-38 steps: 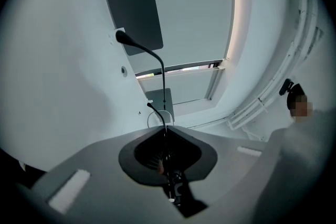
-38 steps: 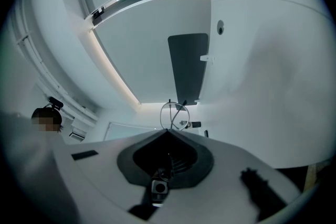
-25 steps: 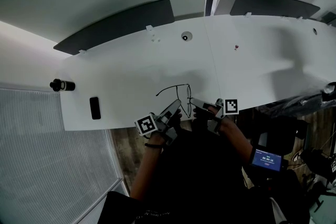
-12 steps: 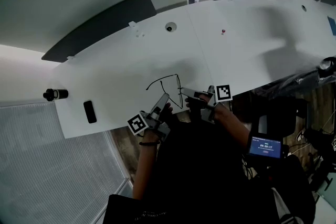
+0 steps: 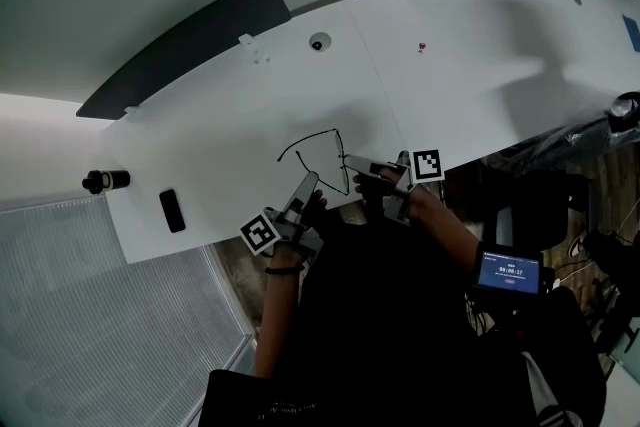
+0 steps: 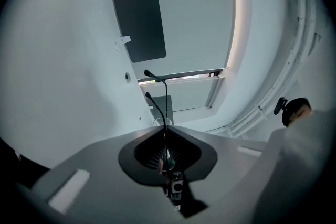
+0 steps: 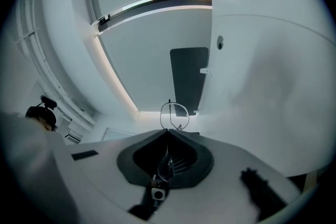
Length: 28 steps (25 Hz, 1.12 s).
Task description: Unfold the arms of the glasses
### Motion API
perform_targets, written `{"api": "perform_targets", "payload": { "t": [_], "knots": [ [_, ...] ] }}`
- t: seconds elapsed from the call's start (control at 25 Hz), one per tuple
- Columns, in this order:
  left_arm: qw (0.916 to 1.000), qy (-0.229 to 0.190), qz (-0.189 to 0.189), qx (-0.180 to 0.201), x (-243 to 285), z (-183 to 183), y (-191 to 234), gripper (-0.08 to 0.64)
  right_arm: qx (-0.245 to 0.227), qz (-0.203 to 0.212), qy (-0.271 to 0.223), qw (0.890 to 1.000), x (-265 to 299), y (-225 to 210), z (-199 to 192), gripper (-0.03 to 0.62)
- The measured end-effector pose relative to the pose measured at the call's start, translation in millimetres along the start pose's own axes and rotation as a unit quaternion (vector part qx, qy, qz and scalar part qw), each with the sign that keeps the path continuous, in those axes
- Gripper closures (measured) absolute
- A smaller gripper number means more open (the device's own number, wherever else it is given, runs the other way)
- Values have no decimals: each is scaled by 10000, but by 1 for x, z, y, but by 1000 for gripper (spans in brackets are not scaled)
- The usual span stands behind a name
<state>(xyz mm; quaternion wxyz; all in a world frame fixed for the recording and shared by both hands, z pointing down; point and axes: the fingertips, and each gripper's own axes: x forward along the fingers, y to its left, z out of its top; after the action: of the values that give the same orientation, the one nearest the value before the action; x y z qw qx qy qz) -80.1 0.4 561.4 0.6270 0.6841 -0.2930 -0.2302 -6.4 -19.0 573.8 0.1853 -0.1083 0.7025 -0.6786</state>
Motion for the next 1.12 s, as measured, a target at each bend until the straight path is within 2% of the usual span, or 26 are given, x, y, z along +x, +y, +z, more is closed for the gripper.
{"api": "perform_targets", "payload": {
  "t": [0.52, 0.8, 1.12],
  "knots": [
    [9998, -177, 10, -112, -6, 2, 0, 546, 1, -132, -396, 9991, -5, -5, 14, 583],
    [9998, -167, -4, -139, -8, -6, 0, 546, 43, -143, -835, 9964, -16, -7, 29, 583],
    [9999, -23, -8, -101, -5, -15, 4, 545, -29, -195, -999, 9948, -27, -12, 35, 581]
  ]
}}
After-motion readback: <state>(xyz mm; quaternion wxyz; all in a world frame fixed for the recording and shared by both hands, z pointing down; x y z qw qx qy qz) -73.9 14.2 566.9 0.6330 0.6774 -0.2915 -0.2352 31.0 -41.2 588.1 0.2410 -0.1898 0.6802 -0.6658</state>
